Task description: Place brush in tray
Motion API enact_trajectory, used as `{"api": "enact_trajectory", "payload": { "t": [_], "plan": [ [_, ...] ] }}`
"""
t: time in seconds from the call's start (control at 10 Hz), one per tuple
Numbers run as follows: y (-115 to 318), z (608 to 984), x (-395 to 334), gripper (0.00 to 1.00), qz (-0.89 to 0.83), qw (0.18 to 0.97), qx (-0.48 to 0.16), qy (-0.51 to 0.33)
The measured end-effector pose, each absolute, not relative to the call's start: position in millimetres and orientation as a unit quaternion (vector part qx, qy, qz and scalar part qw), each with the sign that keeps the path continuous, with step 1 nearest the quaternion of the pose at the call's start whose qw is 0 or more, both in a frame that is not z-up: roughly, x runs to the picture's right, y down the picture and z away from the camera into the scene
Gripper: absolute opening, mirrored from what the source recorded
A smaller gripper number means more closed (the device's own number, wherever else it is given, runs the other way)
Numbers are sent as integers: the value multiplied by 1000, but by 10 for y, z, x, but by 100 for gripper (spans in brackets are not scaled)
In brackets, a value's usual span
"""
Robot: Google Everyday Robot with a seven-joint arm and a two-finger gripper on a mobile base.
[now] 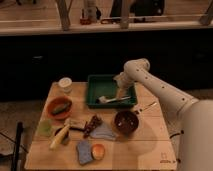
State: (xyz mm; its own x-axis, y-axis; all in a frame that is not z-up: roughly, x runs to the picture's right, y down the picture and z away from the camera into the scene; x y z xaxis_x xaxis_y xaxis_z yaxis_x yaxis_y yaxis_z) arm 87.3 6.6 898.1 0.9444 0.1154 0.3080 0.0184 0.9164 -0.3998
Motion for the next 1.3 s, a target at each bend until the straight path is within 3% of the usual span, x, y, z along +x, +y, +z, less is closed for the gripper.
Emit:
{"api": "enact_trajectory", "payload": {
  "t": [1.3],
  "plan": [
    [26, 8943, 1006, 80, 31, 964, -206, -164]
  ]
}}
